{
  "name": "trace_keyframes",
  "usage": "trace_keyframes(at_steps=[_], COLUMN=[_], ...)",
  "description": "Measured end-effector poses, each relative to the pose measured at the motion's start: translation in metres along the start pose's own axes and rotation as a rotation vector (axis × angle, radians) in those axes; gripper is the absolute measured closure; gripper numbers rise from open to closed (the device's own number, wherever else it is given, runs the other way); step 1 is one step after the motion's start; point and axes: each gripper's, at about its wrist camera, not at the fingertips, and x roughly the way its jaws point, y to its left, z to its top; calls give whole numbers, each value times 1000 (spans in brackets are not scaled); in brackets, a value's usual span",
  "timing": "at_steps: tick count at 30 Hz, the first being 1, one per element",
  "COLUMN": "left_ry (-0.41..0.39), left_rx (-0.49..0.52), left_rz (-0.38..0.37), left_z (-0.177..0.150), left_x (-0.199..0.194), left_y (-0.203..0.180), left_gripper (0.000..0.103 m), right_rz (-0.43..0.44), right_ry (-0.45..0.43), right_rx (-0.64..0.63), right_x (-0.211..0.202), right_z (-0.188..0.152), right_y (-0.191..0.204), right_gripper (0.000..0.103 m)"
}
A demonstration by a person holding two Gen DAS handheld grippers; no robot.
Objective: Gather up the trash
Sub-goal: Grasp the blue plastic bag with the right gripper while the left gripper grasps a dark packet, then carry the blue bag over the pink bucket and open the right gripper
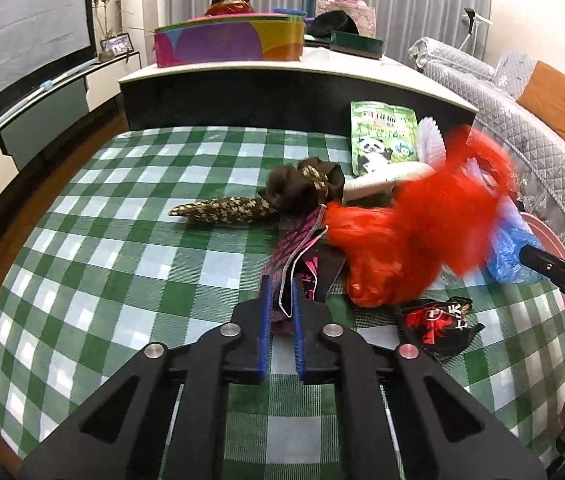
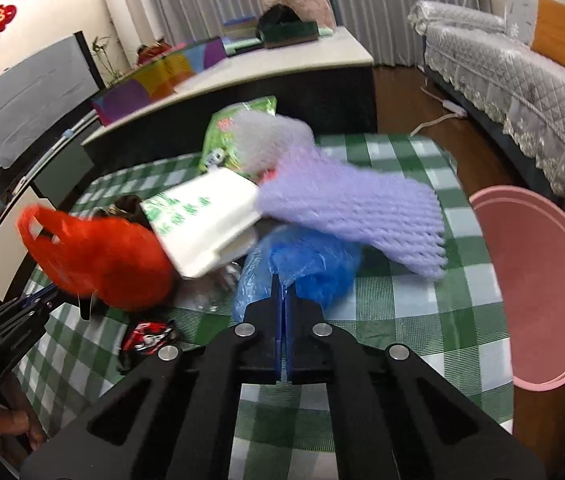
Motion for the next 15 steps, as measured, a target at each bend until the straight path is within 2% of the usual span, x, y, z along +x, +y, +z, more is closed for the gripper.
trace_keyframes(at_steps=[15], left_ry=[-103], left_rx=[-4], left_rz=[-36], left_z=[2], left_x=[-53], left_y=[-6], left_gripper=[97], right_rz=[-7], right_ry=[-141], right_rx=[-32], right_x=[-72], right_z=[1], right_y=[-2], right_gripper=[102])
